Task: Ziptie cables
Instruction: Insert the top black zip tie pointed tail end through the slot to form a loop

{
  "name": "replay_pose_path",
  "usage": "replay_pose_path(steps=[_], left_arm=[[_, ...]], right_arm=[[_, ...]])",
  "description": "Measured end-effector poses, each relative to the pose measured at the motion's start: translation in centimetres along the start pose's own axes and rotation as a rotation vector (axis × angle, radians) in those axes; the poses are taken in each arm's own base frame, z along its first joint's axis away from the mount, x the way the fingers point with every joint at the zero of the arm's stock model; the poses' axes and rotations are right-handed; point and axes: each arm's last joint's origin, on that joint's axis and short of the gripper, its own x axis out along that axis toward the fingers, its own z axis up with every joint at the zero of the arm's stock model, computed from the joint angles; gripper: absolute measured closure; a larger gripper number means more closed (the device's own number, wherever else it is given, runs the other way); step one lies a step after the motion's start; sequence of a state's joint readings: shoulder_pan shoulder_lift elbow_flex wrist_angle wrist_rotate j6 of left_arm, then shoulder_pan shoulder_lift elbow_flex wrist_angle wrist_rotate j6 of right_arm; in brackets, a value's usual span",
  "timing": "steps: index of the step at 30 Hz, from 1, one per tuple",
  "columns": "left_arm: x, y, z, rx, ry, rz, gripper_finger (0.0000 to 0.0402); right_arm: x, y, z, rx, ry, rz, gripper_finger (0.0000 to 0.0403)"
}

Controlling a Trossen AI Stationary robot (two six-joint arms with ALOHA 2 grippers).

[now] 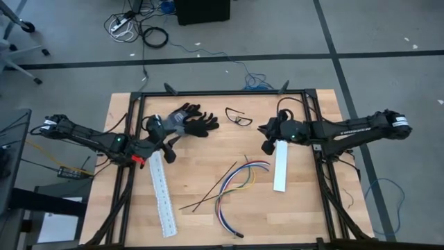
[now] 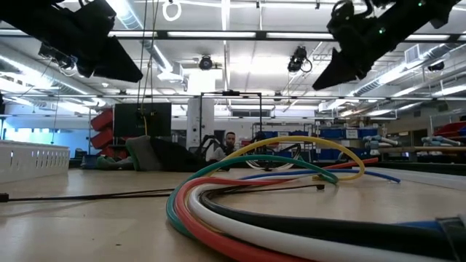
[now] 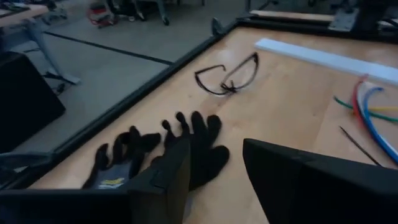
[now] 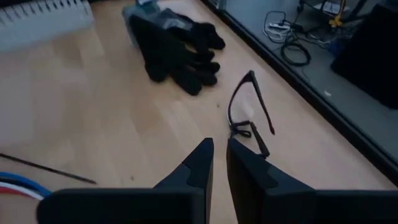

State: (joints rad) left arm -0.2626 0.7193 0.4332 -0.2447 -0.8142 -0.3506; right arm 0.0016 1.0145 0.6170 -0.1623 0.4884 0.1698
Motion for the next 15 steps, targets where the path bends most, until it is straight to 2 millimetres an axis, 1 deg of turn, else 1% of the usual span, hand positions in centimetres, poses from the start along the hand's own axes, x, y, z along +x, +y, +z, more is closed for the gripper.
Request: replay_pose_path(steps=[2, 6, 10, 15], left_arm=[[-0.1, -0.1, 0.0, -0.019, 0.01, -0.031, 0.0238], [-0.4, -0.5, -0.3, 0.003, 0.025, -0.077, 0.0226], [-0.8, -1.2, -0.4, 0.019, 0.025, -0.131, 0.0224], [-0.8, -2.6, -0.9, 0.058, 0.073, -0.282, 0.0225]], right_arm=[[0.8, 0.3, -0.3, -0.017, 0.032, 0.017, 0.0358], [2.4, 1.3, -0.7, -0.061, 0.052, 0.111, 0.0358], [3.9, 3.2, -0.7, -0.124, 0.002, 0.264, 0.0355], [5.5, 5.7, -1.4, -0.235, -0.056, 0.436, 0.0351]])
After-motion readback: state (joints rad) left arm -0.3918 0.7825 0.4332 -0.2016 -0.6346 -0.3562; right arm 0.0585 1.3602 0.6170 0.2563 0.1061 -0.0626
